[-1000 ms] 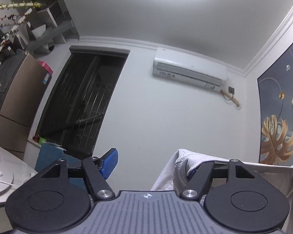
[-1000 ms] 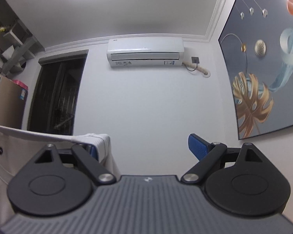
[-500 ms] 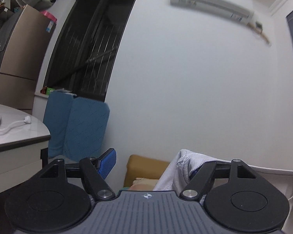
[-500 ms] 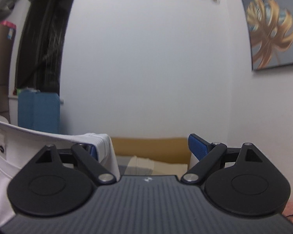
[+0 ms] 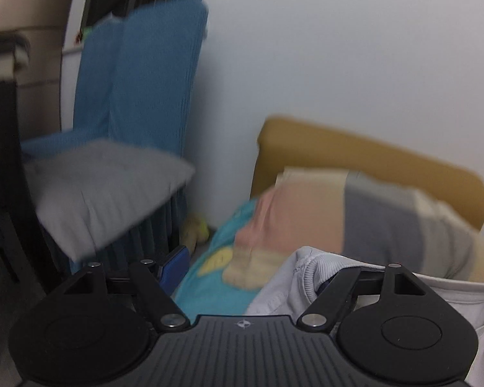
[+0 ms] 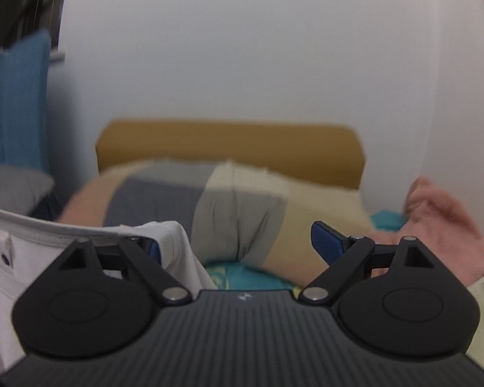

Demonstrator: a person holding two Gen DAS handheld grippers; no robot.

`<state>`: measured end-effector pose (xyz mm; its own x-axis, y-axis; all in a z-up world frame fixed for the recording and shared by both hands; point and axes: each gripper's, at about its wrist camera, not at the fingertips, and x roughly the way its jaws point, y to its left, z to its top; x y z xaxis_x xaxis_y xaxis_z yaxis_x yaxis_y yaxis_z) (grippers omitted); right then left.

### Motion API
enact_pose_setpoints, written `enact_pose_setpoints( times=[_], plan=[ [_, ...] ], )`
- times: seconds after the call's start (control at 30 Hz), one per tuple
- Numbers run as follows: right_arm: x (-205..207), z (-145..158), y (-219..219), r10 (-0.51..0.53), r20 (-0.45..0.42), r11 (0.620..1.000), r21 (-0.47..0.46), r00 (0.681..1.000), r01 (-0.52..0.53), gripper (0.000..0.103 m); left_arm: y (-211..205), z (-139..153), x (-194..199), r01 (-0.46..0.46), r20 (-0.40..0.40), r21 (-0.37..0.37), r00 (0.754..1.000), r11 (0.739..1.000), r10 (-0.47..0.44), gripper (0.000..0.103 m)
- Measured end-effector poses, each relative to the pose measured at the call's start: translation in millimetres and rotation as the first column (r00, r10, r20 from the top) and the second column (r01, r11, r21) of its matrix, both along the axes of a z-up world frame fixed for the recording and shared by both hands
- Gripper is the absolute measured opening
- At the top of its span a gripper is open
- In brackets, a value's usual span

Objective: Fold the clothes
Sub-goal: 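Raise the T-shirt high with both grippers and shake it out, then lower the T-shirt flat onto the bed with both grippers and release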

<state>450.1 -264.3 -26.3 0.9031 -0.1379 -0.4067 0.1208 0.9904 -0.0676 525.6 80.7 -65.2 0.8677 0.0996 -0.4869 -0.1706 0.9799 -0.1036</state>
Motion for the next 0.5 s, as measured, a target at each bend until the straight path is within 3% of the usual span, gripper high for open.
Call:
enact_pose_setpoints(
  times=[0.1, 0.23, 0.3, 0.37, 0.4, 0.5],
  plan=[
    [36, -55, 4, 0.041, -0.107, 0.999, 0.007, 0.993, -0.041, 0.089, 2, -43, 35, 0.023, -0.090, 0.025, 0.996, 0.999, -0.021, 0.077],
    [70, -95, 14, 0.119, -0.266, 0.993, 0.023, 0.957, -0.117, 0.089, -2, -64, 56, 0.106, -0.238, 0.048, 0.967, 0.993, -0.091, 0.082],
    [83, -103, 16, 0.183, -0.350, 0.983, 0.065, 0.919, -0.171, 0.089, -8, -69, 71, 0.163, -0.339, 0.059, 0.931, 0.985, -0.134, 0.092],
    [92, -109, 19, 0.256, -0.419, 0.966, 0.137, 0.871, -0.218, 0.089, -14, -76, 81, 0.253, -0.457, 0.026, 0.863, 0.967, -0.213, 0.094],
    [92, -109, 20, 0.274, -0.435, 0.961, 0.157, 0.858, -0.227, 0.089, -16, -75, 82, 0.261, -0.474, 0.047, 0.856, 0.964, -0.208, 0.093],
    [90, -105, 22, 0.316, -0.460, 0.947, 0.202, 0.830, -0.249, 0.089, -16, -60, 76, 0.282, -0.428, 0.056, 0.873, 0.958, -0.232, 0.100]
  ],
)
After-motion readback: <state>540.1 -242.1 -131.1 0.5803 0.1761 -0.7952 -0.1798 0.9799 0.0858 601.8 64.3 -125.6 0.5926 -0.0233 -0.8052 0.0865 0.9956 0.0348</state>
